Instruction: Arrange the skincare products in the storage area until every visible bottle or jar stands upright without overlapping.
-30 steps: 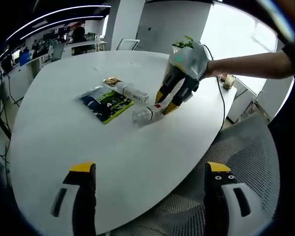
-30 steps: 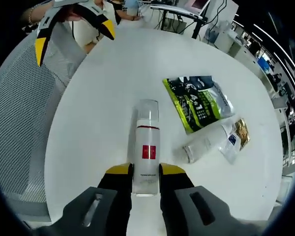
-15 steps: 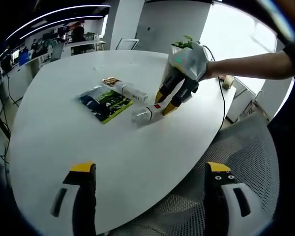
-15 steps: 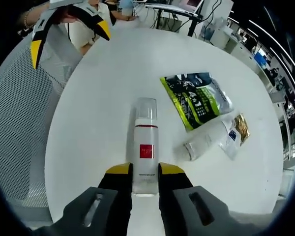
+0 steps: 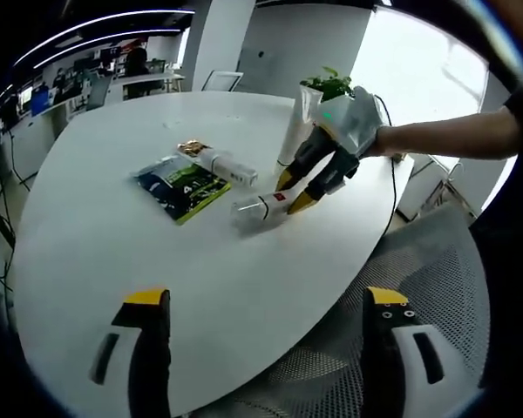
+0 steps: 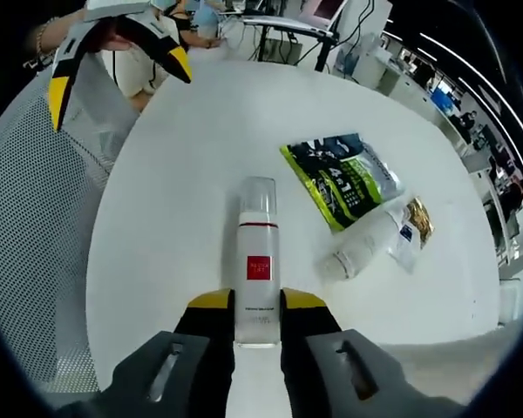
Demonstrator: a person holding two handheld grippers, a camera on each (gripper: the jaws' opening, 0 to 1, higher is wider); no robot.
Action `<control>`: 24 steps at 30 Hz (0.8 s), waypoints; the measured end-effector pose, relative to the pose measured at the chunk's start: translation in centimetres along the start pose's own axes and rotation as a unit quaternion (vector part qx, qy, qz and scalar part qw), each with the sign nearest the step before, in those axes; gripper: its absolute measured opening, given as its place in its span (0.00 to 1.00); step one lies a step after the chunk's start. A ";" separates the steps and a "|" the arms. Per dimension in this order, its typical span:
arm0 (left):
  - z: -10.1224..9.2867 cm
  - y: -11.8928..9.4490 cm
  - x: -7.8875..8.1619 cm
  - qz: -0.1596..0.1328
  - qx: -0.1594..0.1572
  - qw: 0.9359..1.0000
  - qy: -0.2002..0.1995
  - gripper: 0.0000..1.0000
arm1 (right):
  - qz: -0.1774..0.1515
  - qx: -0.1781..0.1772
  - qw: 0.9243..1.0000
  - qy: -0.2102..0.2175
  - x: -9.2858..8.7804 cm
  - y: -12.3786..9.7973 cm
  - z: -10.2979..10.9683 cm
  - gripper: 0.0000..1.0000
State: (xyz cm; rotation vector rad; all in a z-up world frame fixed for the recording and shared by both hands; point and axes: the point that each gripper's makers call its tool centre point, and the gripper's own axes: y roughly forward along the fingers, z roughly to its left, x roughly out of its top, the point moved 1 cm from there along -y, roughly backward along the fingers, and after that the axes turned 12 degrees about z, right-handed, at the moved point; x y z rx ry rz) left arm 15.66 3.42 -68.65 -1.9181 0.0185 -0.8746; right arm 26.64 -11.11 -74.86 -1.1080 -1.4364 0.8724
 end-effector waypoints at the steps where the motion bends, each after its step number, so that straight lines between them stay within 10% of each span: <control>1: 0.0 0.0 0.1 -0.002 -0.001 1.000 -0.002 0.86 | -0.003 -0.001 1.000 0.003 0.1 -0.2 0.1 0.18; 24: -2.2 -1.4 4.3 -0.087 -0.059 0.992 -0.066 0.82 | -0.119 -0.084 0.989 0.029 5.2 -7.3 3.2 0.18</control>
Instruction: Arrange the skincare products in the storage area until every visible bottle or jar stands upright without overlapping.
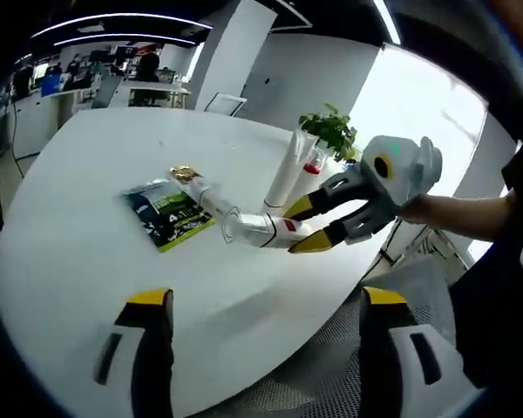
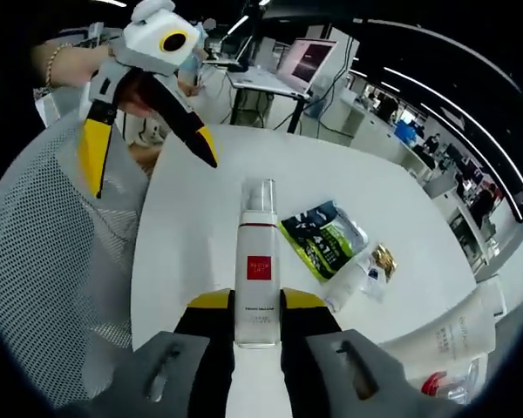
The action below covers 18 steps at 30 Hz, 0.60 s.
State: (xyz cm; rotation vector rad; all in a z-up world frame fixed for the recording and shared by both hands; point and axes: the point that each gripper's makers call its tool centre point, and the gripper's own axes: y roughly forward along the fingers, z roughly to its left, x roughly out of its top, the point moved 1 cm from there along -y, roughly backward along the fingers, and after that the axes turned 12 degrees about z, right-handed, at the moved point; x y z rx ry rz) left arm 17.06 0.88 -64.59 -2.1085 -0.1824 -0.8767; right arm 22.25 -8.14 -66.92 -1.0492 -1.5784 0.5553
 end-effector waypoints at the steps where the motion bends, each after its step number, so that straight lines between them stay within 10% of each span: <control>1: -0.1 0.0 0.2 -0.004 -0.003 1.000 -0.004 0.82 | -0.003 -0.003 1.000 0.001 0.2 0.0 0.0 0.18; 18: -1.7 -0.1 2.7 -0.074 -0.053 0.993 -0.072 0.71 | -0.054 -0.035 0.997 0.038 2.9 -2.5 1.8 0.19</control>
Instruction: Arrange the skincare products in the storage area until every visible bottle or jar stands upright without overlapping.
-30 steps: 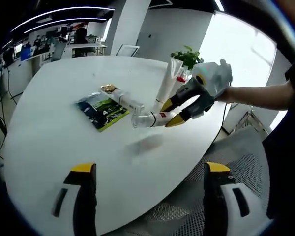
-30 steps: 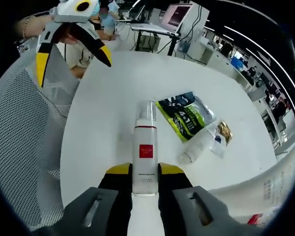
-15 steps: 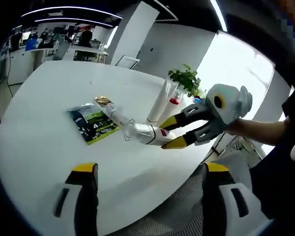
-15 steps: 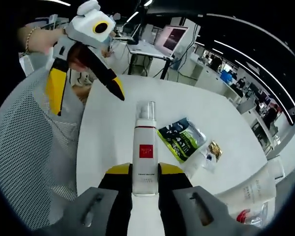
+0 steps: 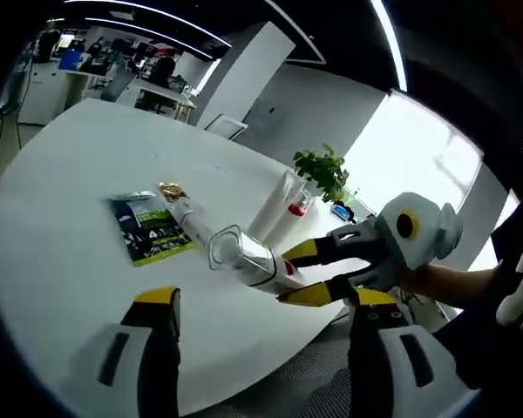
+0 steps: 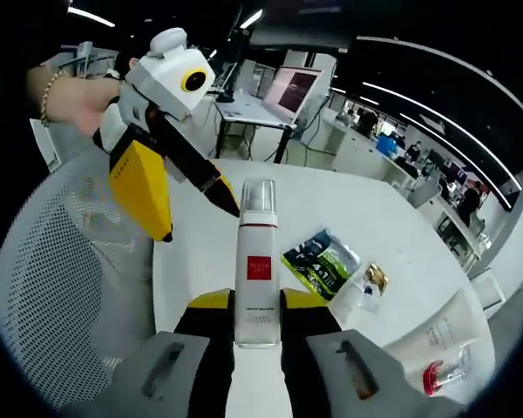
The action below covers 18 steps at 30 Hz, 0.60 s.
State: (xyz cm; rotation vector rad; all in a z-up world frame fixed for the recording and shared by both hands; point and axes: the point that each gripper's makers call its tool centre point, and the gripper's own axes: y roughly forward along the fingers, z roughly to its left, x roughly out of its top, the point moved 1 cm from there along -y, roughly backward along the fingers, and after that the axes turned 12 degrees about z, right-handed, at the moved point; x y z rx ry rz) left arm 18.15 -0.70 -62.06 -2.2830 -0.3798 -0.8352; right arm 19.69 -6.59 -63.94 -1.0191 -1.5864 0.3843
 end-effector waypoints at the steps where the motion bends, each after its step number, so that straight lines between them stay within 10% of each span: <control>1: -0.1 0.0 0.1 -0.006 -0.001 1.000 -0.006 0.69 | -0.003 -0.005 1.000 0.005 0.2 -0.1 0.1 0.19; 18: -1.8 0.4 2.7 -0.093 -0.024 0.992 -0.081 0.33 | -0.058 -0.039 0.993 0.097 2.2 -1.7 0.2 0.19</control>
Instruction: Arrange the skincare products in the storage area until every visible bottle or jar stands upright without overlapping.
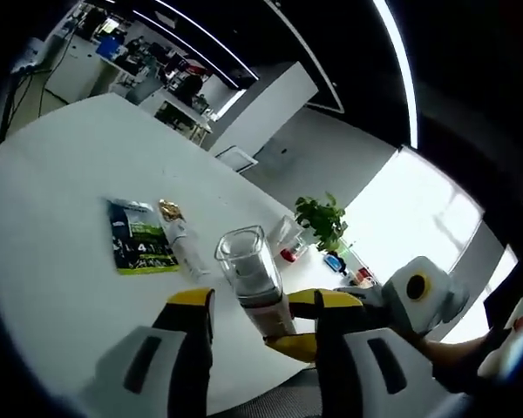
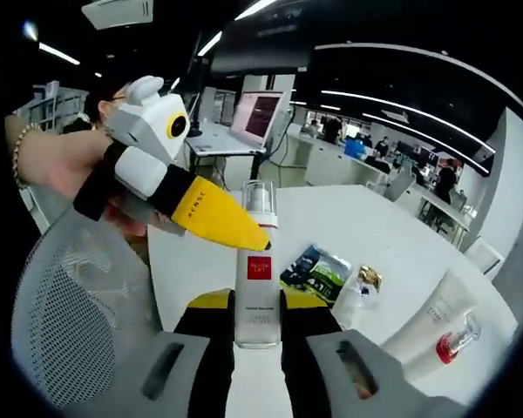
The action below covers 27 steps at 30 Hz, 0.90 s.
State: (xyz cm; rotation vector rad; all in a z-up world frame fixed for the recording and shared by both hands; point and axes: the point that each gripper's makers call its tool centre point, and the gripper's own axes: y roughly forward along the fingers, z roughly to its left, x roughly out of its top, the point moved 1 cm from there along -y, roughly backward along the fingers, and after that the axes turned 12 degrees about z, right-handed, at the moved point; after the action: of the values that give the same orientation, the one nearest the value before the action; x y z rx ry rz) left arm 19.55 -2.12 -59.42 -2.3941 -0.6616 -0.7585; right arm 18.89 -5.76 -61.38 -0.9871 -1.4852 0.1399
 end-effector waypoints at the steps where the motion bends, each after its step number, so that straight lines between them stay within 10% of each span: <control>1: -0.1 0.0 0.0 -0.001 0.000 1.000 -0.001 0.31 | -0.002 -0.001 1.000 0.002 0.0 0.0 0.1 0.19; 14: -0.1 0.0 0.5 -0.018 0.002 1.000 -0.017 0.19 | -0.016 0.003 1.000 0.021 0.6 -0.2 1.0 0.19; 27: -2.7 -0.9 1.3 0.009 -0.065 0.998 0.017 0.16 | -0.090 0.125 0.980 0.123 2.1 -1.8 2.1 0.24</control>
State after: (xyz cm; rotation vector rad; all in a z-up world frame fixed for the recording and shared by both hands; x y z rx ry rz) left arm 19.01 -2.76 -56.42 -2.4959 -0.5924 -0.8567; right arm 16.55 -4.59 -59.13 -0.6397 -1.2861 0.0687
